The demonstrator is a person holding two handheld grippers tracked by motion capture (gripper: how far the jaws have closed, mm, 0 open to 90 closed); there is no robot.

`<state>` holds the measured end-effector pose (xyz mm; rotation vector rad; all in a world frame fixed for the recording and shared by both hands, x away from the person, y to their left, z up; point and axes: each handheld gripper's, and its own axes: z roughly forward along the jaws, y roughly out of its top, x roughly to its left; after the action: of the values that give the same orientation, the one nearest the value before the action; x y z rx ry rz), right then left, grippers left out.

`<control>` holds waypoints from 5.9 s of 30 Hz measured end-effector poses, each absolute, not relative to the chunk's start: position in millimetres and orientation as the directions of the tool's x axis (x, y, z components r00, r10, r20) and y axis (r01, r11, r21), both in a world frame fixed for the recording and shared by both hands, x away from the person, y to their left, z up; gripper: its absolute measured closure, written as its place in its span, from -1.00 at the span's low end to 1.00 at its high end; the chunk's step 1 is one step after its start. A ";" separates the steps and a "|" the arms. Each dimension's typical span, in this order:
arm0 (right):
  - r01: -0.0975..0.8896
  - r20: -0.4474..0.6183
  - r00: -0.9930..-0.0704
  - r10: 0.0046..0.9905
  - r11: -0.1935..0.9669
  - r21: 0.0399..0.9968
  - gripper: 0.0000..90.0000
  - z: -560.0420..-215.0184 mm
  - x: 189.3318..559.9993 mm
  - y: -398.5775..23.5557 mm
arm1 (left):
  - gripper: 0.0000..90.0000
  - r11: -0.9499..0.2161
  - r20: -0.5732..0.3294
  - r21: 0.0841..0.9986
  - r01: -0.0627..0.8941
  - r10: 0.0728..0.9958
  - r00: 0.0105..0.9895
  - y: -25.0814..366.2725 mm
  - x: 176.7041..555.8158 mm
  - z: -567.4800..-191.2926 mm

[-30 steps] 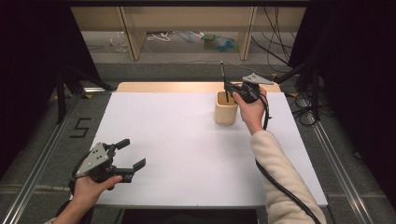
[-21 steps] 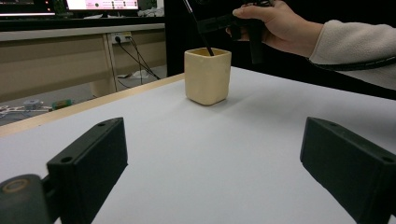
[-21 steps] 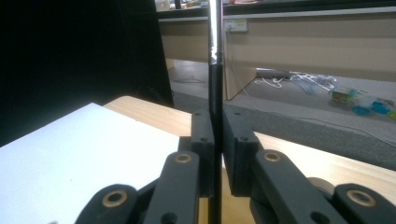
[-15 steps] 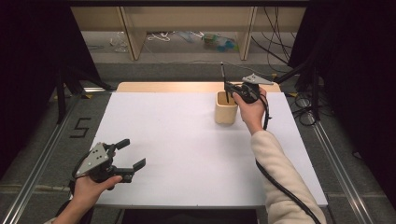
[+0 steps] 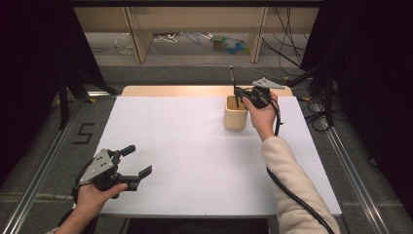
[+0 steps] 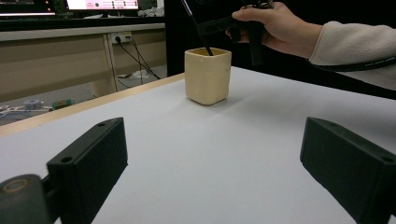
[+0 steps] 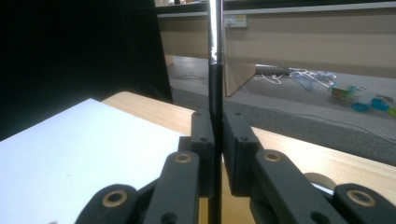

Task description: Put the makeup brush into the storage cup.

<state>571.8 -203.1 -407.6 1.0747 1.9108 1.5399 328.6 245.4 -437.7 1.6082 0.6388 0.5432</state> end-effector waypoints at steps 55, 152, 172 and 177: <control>0.305 0.110 -0.582 0.806 0.091 0.948 0.86 -411.2 570.9 -202.6 | -0.84 -0.093 -0.005 0.991 0.093 0.677 0.736 245.4 328.8 -437.6; 0.229 -0.021 -0.646 0.763 0.220 0.948 -0.51 -400.4 501.9 -225.8 | -0.84 -0.102 0.006 0.991 0.088 0.681 0.733 245.5 328.5 -436.9; 0.225 -0.025 -0.676 0.736 0.239 0.944 -0.50 -401.1 474.3 -231.6 | -0.85 -0.103 0.008 0.991 0.085 0.681 0.732 245.8 328.8 -436.8; 0.220 -0.021 -0.679 0.733 0.230 0.948 -0.50 -401.8 465.6 -234.1 | -0.85 -0.103 0.008 0.991 0.085 0.681 0.732 245.9 328.9 -436.8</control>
<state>465.6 -234.1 -401.8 0.8732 2.0408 1.4543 328.9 245.9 -436.8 1.6187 0.6299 0.5623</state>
